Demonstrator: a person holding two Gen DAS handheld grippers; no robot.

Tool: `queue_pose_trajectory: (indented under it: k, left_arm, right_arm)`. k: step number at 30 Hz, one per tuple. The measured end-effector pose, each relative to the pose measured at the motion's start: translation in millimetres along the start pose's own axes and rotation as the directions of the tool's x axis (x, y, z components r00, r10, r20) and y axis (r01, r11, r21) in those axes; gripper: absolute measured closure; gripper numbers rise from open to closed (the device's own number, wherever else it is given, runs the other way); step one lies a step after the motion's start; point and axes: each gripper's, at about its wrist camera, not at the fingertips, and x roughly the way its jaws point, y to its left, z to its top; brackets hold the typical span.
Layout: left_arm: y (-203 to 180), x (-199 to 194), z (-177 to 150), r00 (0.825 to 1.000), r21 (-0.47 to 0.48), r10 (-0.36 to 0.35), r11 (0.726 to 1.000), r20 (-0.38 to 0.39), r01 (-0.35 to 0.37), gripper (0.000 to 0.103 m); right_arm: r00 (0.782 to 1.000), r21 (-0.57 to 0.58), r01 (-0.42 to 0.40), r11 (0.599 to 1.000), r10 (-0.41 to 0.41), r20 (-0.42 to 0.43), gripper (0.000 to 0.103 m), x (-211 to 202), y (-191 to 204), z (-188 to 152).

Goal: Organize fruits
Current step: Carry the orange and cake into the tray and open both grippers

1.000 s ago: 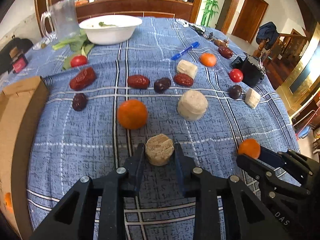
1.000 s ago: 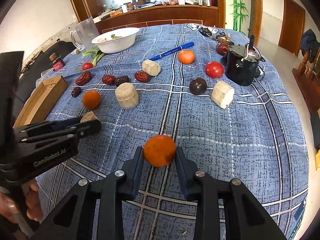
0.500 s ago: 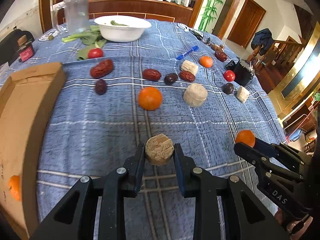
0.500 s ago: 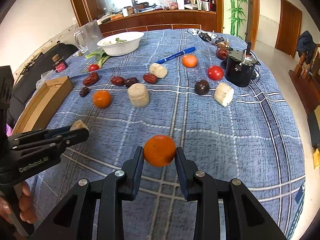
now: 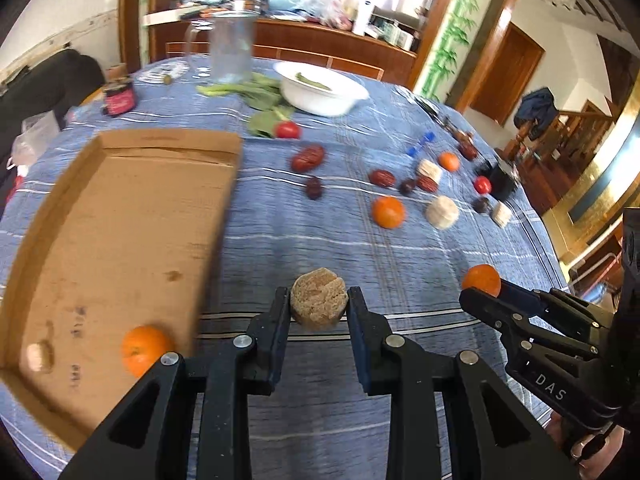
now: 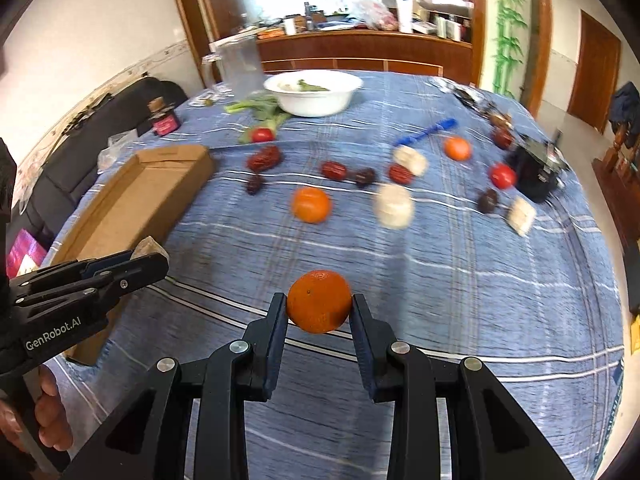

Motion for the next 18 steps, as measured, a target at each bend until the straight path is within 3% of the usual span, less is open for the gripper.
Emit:
queue_pose_trajectory:
  k: [9, 18]
  left_arm:
    - [79.6, -35.5, 5.6, 0.995, -0.095, 0.082, 0.993, 0.052, -0.077, 0.076]
    - [154.7, -45.0, 5.1, 0.985, -0.188, 0.166, 0.97, 0.048, -0.154, 0.076]
  right_arm:
    - [0.997, -0.104, -0.072, 0.992, 0.073, 0.007, 0.069, 14.9, 81.4, 26.8]
    - [0.99, -0.2, -0.143, 0.969, 0.144, -0.013, 0.069, 39.6, 156.9, 48.4]
